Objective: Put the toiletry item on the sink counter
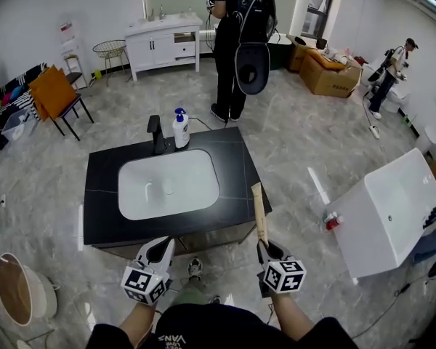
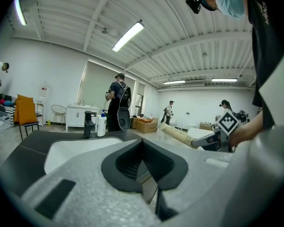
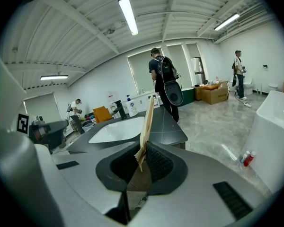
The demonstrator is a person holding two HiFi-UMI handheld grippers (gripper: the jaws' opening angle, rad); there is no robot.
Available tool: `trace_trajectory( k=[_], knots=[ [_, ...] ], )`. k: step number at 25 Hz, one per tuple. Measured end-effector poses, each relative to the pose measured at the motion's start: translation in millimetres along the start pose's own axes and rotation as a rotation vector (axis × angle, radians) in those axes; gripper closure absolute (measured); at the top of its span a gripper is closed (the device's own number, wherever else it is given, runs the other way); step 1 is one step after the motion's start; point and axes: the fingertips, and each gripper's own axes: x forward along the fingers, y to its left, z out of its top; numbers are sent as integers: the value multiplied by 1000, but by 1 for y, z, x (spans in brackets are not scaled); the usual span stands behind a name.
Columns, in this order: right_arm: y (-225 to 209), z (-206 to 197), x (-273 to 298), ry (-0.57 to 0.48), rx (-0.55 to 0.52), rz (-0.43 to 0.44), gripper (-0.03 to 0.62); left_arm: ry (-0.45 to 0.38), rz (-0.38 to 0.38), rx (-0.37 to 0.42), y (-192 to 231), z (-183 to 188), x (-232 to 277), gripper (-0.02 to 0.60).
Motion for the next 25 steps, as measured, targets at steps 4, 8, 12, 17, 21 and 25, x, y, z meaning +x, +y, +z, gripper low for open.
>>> trace_trajectory(
  k=[4, 8, 12, 17, 21, 25],
  knots=[
    [-2, 14, 34, 5, -25, -16, 556, -10, -23, 11, 24, 11, 30, 574],
    [-7, 30, 75, 19, -56, -35, 556, -38, -41, 28, 51, 29, 60, 574],
    [-12, 36, 113, 58, -88, -55, 556, -46, -55, 34, 76, 40, 80, 574],
    [-17, 31, 158, 135, -104, -68, 556, -40, -72, 27, 105, 44, 100, 574],
    [-25, 27, 186, 173, -115, -97, 556, -36, -82, 23, 125, 44, 114, 574],
    [-34, 28, 205, 193, -105, -130, 556, -30, -92, 22, 143, 44, 125, 574]
  ],
)
